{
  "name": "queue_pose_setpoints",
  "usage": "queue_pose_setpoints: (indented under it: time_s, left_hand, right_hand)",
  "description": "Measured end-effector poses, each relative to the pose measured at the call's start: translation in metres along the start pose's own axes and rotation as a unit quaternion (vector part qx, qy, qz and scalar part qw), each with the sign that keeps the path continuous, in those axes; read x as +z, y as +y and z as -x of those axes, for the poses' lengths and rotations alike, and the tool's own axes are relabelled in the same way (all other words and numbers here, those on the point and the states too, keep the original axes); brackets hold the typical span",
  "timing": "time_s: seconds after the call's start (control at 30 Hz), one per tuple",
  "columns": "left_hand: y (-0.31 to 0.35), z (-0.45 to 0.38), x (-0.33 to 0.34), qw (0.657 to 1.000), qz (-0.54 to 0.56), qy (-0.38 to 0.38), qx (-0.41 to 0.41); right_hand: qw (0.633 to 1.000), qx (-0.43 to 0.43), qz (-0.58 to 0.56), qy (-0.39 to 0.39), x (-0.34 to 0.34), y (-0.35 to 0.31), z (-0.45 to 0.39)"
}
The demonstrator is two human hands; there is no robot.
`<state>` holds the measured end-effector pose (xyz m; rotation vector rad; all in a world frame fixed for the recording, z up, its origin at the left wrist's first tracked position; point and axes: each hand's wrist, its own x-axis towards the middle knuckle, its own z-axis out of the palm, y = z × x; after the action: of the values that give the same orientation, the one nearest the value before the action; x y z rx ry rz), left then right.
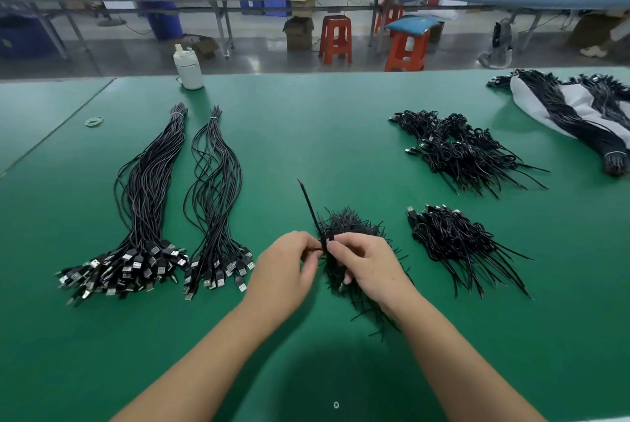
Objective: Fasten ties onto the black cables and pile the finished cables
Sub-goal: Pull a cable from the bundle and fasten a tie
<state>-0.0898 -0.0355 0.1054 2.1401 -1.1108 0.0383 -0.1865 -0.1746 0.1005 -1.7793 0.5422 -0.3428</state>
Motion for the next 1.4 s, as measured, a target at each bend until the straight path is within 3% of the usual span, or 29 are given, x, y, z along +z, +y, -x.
queue_pose_setpoints:
  time_s: [0.13, 0.27, 0.37, 0.43, 0.57, 0.67, 0.77, 0.9, 1.03, 1.13, 1.3, 1.4]
  left_hand:
    - [0.000, 0.001, 0.004, 0.976, -0.142, 0.050, 0.157]
    - [-0.004, 0.004, 0.010, 0.950, -0.211, 0.062, 0.220]
    - [-0.003, 0.004, 0.010, 0.949, -0.202, 0.059, 0.236]
    - [0.000, 0.004, 0.007, 0.967, -0.159, 0.055, 0.193]
    - [0.000, 0.002, 0.003, 0.999, -0.017, 0.025, 0.026]
    - [0.000, -0.002, 0.003, 0.996, 0.071, 0.012, -0.055]
    - [0.002, -0.002, 0.004, 0.995, 0.074, 0.011, -0.063]
    - [0.004, 0.003, 0.004, 0.998, -0.029, 0.035, 0.041]
    - [0.002, 0.004, 0.006, 0.965, -0.144, 0.076, 0.207]
    - [-0.004, 0.006, 0.008, 0.952, -0.155, 0.069, 0.256]
    - [-0.007, 0.007, 0.004, 0.991, -0.043, 0.046, 0.116]
    - [-0.005, 0.005, 0.002, 0.999, 0.029, 0.030, 0.027]
  right_hand:
    - [0.996, 0.050, -0.070, 0.019, 0.006, -0.001, -0.001]
    - [0.992, 0.066, -0.109, 0.016, 0.004, 0.000, -0.001]
    - [0.989, 0.074, -0.131, -0.007, 0.001, 0.002, -0.001]
    - [0.983, 0.083, -0.161, -0.042, -0.003, 0.004, 0.001]
    - [0.972, 0.062, -0.204, -0.096, -0.007, 0.007, 0.007]
    - [0.992, 0.012, -0.114, -0.051, -0.007, 0.007, 0.006]
    - [0.999, -0.044, 0.017, 0.017, -0.007, 0.007, 0.004]
    - [1.000, -0.010, -0.019, 0.000, -0.005, 0.008, 0.004]
    - [0.991, 0.041, -0.123, 0.015, 0.000, 0.007, 0.004]
    - [0.984, 0.047, -0.170, 0.006, 0.001, 0.006, 0.007]
    - [0.978, 0.053, -0.191, -0.064, -0.003, 0.006, 0.009]
    - [0.991, 0.007, -0.122, -0.062, -0.005, 0.005, 0.010]
